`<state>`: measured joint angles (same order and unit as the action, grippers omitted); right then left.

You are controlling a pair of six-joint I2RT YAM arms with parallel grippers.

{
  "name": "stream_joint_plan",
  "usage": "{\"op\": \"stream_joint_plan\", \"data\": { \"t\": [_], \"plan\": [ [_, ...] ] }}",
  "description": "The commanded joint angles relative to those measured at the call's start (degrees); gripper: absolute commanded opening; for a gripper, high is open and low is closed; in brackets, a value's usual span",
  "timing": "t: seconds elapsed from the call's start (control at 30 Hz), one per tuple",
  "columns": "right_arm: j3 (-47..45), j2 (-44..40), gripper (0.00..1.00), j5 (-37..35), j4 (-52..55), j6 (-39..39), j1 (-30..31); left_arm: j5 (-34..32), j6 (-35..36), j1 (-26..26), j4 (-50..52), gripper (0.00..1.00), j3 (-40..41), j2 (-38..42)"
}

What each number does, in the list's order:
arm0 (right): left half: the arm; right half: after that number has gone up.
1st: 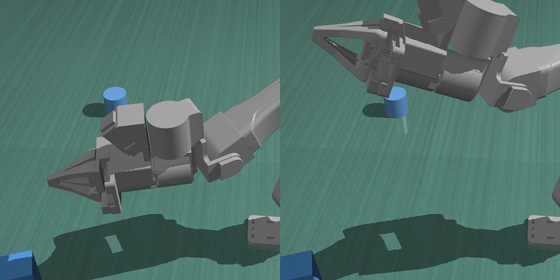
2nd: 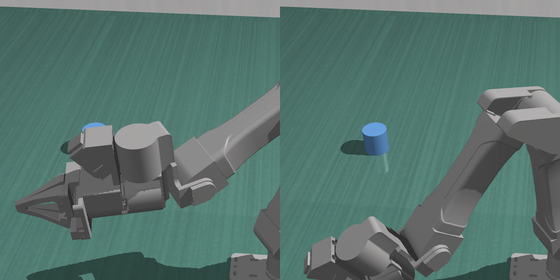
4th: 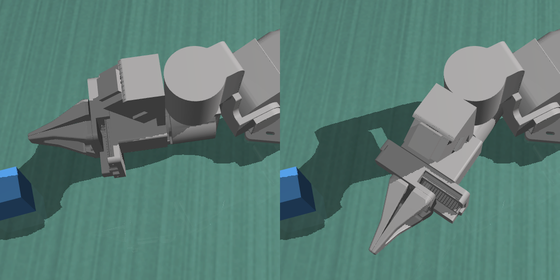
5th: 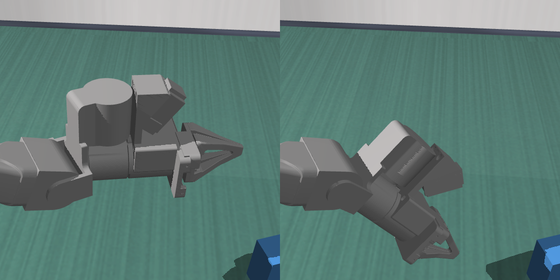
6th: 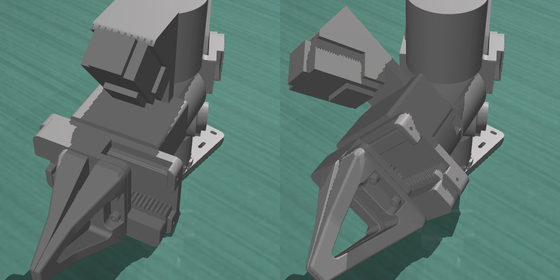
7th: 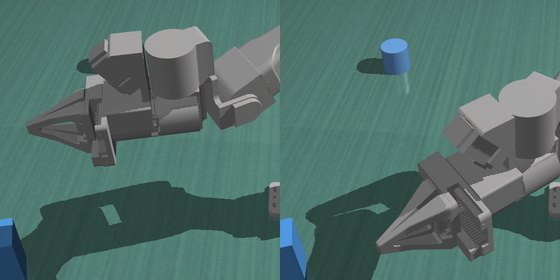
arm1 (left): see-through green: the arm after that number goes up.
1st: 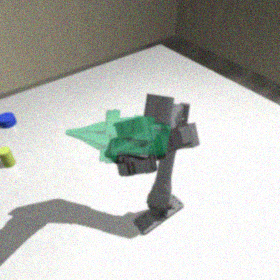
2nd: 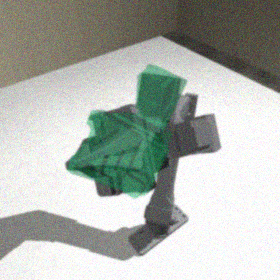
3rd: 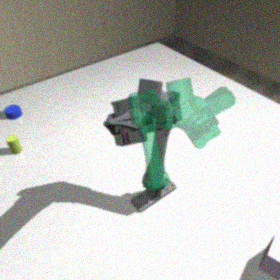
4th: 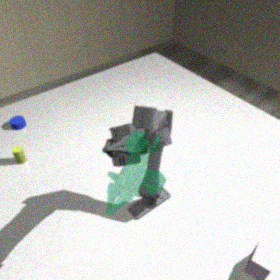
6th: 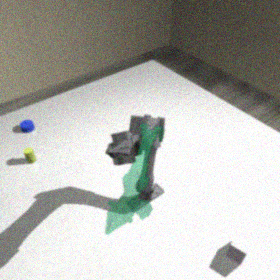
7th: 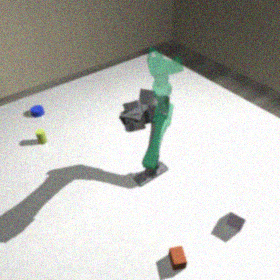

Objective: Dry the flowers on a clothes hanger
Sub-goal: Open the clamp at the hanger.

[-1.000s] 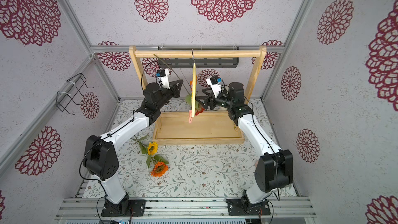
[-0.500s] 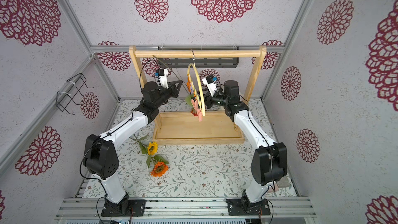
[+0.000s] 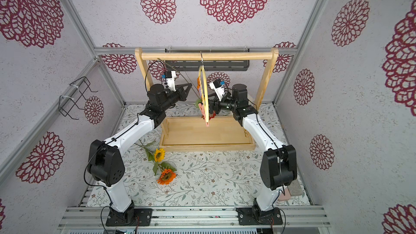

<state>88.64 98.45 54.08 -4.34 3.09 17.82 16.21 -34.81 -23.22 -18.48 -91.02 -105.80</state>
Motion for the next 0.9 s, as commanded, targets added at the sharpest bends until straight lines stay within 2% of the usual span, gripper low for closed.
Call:
{"op": "stream_joint_plan", "data": {
  "t": [0.0,0.4,0.67,0.77,0.87],
  "plan": [
    [2.05,-0.22,0.69,2.83,-2.28,0.50,0.15,1.86,-1.02,1.05,0.24,0.00,-0.83,-0.07],
    [3.54,-0.32,0.72,6.47,2.48,-5.29,-0.76,6.66,-0.51,1.86,2.16,0.00,1.85,1.99],
    [5.06,0.06,0.64,8.90,4.82,-7.40,-1.41,13.54,-0.63,2.39,3.84,0.00,2.61,3.01],
    [5.11,0.46,0.64,9.02,4.34,-6.76,-1.41,16.05,-1.49,2.92,4.16,0.00,2.52,2.99],
    [5.07,0.85,0.69,7.99,3.39,-5.75,-1.40,17.11,-2.03,3.47,4.73,0.00,2.43,3.12]
  ]
}}
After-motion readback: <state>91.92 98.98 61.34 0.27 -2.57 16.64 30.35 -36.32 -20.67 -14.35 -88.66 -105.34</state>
